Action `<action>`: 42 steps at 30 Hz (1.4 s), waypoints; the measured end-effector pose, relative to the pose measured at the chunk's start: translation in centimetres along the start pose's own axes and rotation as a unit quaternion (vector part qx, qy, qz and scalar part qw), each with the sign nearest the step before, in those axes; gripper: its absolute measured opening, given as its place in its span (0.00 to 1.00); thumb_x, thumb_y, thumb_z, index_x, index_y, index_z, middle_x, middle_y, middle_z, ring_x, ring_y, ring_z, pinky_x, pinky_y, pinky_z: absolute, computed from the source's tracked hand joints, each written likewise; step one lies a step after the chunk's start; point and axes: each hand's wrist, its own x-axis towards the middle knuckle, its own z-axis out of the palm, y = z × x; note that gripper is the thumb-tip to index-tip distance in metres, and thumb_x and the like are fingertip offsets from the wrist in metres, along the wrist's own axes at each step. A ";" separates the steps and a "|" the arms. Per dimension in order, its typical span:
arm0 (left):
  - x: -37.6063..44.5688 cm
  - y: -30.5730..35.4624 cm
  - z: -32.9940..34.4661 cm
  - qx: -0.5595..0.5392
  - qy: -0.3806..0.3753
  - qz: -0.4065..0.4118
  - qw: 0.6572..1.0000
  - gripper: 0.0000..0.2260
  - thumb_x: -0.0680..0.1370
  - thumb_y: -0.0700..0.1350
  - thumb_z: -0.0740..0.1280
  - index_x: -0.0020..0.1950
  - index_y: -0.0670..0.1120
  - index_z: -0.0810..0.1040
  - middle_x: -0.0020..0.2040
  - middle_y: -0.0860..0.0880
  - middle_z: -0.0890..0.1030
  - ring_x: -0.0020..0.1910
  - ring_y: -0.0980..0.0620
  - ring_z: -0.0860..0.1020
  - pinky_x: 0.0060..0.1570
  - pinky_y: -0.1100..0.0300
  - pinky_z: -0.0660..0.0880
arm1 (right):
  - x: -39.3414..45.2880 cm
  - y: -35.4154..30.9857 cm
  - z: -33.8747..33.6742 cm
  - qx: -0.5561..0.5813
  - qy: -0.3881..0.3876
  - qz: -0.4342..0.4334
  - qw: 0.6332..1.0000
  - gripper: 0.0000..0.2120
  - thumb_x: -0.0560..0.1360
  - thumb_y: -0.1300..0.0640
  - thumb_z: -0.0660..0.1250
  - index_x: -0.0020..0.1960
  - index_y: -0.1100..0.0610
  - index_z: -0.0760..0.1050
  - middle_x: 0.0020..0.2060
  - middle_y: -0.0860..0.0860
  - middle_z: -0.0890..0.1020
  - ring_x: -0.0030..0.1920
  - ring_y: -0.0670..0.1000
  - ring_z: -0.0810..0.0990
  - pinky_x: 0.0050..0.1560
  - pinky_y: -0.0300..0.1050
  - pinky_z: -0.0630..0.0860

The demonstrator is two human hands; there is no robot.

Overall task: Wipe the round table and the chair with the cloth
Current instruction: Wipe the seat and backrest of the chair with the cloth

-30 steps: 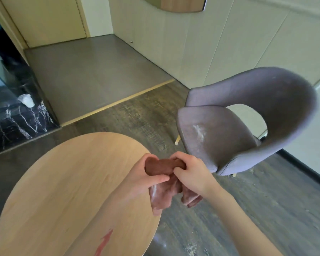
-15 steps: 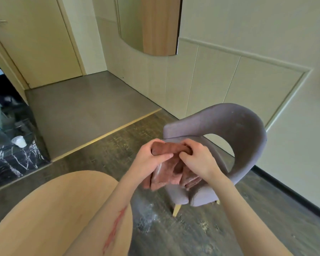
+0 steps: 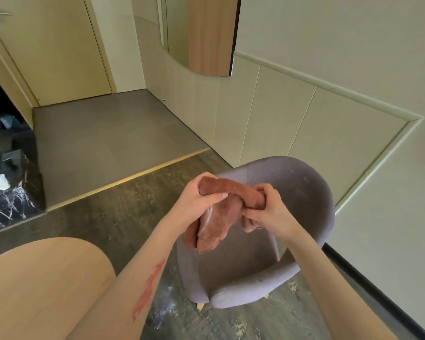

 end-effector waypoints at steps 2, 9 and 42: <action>1.3 -0.9 0.2 -0.029 0.000 -0.016 0.999 0.09 0.73 0.34 0.69 0.42 0.48 0.74 0.39 0.49 0.76 0.42 0.52 0.75 0.47 0.61 0.71 | 1.5 1.1 -0.2 0.078 -0.020 0.028 0.996 0.24 0.65 0.64 0.74 0.54 0.53 0.66 0.50 0.61 0.76 0.43 0.55 0.77 0.41 0.47 0.76; 8.0 -4.4 -0.7 -0.163 0.024 -0.083 0.983 0.08 0.74 0.33 0.67 0.43 0.46 0.74 0.39 0.48 0.78 0.39 0.53 0.78 0.43 0.61 0.75 | 8.1 4.0 0.0 0.193 -0.098 0.062 0.974 0.13 0.67 0.57 0.72 0.51 0.52 0.77 0.33 0.43 0.79 0.34 0.47 0.72 0.40 0.41 0.69; 17.6 -36.0 8.5 -0.260 0.273 -0.375 0.847 0.23 0.76 0.39 0.68 0.68 0.49 0.64 0.51 0.49 0.77 0.44 0.55 0.77 0.40 0.61 0.77 | 25.5 27.2 7.6 0.164 -0.038 0.292 0.941 0.05 0.72 0.60 0.68 0.41 0.51 0.77 0.38 0.47 0.84 0.46 0.51 0.81 0.49 0.47 0.76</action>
